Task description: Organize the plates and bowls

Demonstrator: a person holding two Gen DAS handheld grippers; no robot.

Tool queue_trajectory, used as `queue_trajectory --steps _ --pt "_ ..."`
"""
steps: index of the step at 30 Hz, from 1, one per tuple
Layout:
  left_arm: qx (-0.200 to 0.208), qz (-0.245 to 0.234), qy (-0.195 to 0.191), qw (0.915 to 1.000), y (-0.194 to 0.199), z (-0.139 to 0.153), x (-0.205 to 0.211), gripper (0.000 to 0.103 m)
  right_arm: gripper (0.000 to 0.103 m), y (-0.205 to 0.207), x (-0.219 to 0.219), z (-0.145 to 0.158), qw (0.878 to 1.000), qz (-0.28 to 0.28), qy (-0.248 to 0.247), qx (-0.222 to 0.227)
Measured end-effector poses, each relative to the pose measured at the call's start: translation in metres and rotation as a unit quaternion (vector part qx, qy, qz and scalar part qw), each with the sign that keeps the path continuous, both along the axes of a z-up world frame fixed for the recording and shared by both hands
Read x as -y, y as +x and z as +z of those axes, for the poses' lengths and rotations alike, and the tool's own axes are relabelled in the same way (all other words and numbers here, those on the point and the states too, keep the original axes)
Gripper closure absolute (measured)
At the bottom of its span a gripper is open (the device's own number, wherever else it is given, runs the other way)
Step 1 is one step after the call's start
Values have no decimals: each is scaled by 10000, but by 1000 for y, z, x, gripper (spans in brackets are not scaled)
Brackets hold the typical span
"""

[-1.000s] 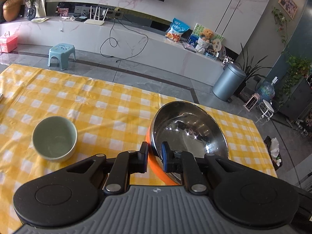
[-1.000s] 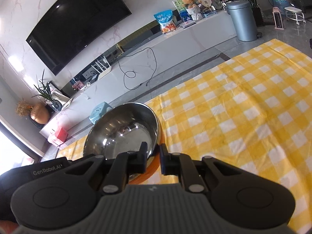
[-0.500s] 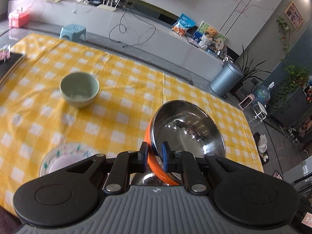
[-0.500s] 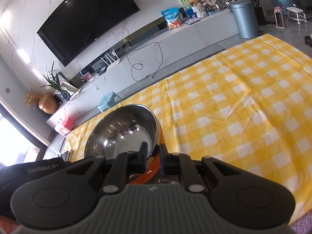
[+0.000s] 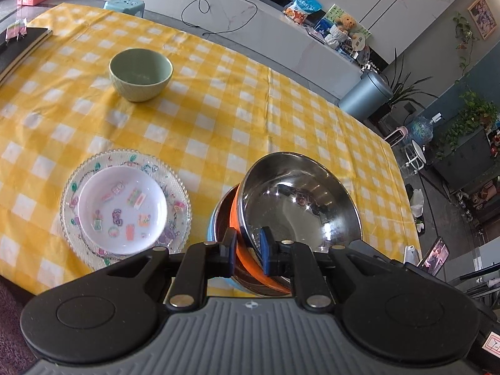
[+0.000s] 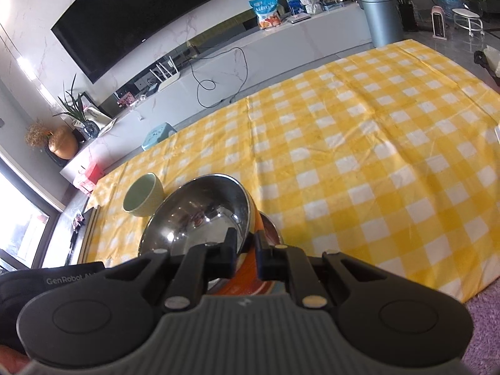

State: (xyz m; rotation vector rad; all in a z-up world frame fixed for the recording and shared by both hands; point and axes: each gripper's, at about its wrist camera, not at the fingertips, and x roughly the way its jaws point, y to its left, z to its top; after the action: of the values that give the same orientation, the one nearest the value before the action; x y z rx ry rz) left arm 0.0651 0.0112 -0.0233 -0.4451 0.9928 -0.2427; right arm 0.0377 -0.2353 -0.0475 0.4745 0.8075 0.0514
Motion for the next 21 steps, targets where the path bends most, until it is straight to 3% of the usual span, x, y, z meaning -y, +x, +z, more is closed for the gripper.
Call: queue_trajectory --steps 21 --pt "0 -104 353 9993 -1 -11 13 84 99 1 2 -18 9997 -104 63 -188"
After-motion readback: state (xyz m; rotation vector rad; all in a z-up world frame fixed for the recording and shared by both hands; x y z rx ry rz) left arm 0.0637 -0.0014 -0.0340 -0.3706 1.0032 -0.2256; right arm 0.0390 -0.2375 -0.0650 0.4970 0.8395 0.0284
